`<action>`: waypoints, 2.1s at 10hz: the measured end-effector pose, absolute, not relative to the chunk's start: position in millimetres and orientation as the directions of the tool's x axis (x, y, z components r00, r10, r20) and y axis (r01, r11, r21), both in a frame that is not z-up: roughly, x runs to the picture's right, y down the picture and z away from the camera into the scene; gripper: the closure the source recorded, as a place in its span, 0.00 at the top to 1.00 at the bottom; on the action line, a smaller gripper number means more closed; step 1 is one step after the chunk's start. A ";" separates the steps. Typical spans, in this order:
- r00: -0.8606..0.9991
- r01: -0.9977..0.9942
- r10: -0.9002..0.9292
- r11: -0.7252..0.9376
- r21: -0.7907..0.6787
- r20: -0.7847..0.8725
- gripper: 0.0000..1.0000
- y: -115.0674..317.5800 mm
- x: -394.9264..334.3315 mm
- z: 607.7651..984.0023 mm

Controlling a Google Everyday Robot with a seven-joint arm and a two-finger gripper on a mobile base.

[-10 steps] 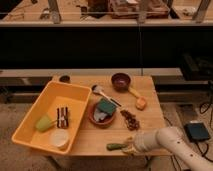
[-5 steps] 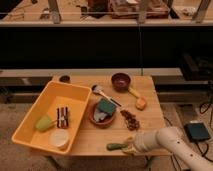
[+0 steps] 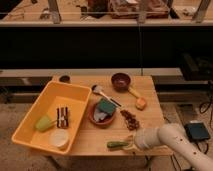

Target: Place pepper in purple bowl

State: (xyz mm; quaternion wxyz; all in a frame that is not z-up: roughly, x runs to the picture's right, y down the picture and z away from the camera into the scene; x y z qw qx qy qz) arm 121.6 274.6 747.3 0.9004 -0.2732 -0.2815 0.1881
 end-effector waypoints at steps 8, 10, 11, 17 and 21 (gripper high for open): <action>0.697 -0.275 0.582 0.756 -0.594 0.419 0.00 180.6 121.2 721.5; 0.652 -0.359 0.634 0.741 -0.568 0.416 0.00 149.3 117.8 759.5; 0.627 -0.409 0.661 0.730 -0.548 0.413 0.00 131.1 119.3 777.6; 0.541 -0.593 0.722 0.691 -0.414 0.432 0.00 -29.8 141.0 815.9; 0.531 -0.611 0.729 0.683 -0.402 0.432 0.00 -55.8 146.4 814.9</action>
